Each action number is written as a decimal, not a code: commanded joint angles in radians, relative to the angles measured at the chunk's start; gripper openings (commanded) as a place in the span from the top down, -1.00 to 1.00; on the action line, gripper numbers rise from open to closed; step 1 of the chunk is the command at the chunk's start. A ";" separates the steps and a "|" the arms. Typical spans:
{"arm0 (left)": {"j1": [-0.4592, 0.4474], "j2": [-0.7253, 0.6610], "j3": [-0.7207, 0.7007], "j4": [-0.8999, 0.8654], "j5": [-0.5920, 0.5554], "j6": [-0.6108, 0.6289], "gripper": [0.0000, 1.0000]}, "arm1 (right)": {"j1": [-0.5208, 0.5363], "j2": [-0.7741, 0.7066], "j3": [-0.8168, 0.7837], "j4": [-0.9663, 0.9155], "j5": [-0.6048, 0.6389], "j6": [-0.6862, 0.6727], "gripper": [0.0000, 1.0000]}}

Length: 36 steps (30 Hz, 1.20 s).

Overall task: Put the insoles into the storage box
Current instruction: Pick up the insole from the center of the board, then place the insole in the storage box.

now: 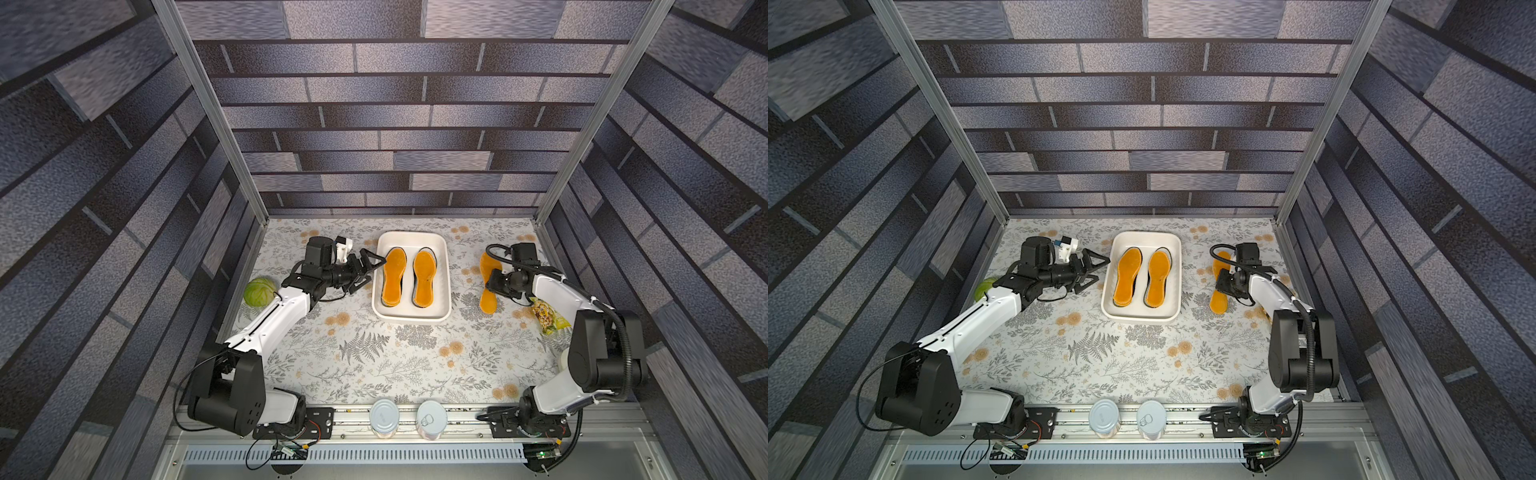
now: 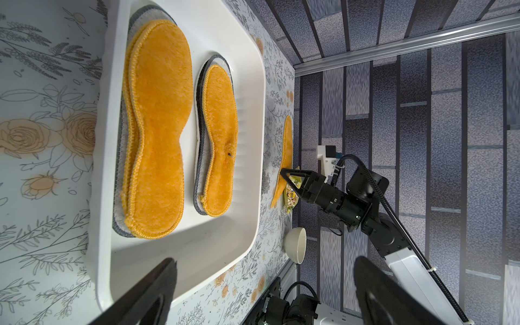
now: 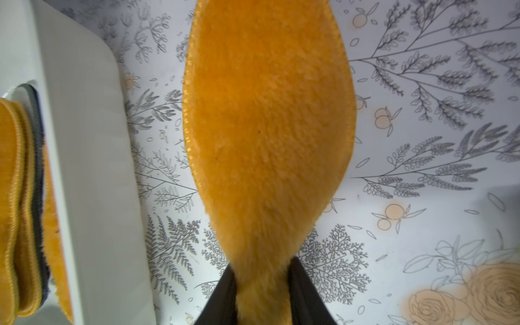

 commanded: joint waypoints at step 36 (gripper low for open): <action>0.018 -0.041 0.029 -0.079 -0.063 0.093 -1.00 | 0.508 0.030 0.355 -0.136 0.151 0.316 0.44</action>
